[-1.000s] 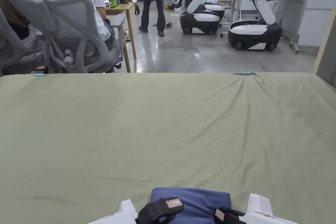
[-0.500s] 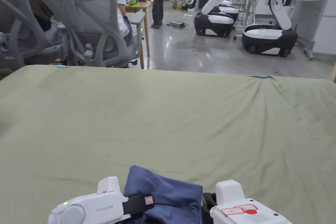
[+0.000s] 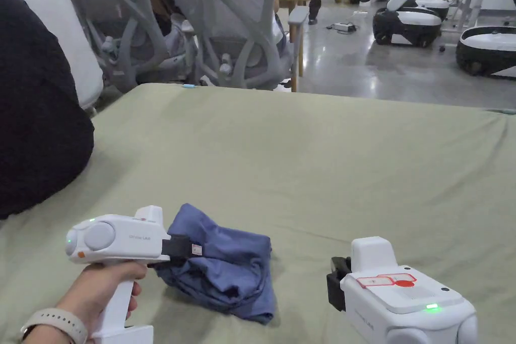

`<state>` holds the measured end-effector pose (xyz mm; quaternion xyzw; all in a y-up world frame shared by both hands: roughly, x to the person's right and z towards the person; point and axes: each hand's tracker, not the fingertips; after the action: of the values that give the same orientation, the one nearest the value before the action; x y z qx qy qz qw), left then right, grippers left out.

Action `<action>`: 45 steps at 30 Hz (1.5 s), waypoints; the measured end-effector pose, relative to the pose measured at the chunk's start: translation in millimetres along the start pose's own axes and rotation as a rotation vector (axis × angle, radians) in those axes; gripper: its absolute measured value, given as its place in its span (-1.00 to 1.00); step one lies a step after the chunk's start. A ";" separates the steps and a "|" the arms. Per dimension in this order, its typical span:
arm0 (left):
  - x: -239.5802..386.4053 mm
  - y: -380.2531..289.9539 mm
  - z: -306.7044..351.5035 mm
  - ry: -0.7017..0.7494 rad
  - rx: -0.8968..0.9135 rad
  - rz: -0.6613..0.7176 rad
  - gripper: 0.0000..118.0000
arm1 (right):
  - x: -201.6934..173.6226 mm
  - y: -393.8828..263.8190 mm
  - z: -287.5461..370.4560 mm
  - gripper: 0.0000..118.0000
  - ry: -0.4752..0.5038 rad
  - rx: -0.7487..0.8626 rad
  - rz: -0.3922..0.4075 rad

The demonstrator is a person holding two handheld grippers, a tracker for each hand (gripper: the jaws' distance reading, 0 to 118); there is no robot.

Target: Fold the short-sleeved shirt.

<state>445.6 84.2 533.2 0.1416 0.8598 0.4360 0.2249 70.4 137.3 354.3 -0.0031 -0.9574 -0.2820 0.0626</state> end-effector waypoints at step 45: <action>407.7 -86.9 41.3 0.218 0.730 -0.381 -1.00 | 247.1 16.3 177.4 -1.00 -0.418 0.304 0.021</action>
<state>112.5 241.5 333.7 0.0036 0.9873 0.0659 0.1444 -195.1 239.6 245.3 -0.0618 -0.9808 -0.1275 -0.1342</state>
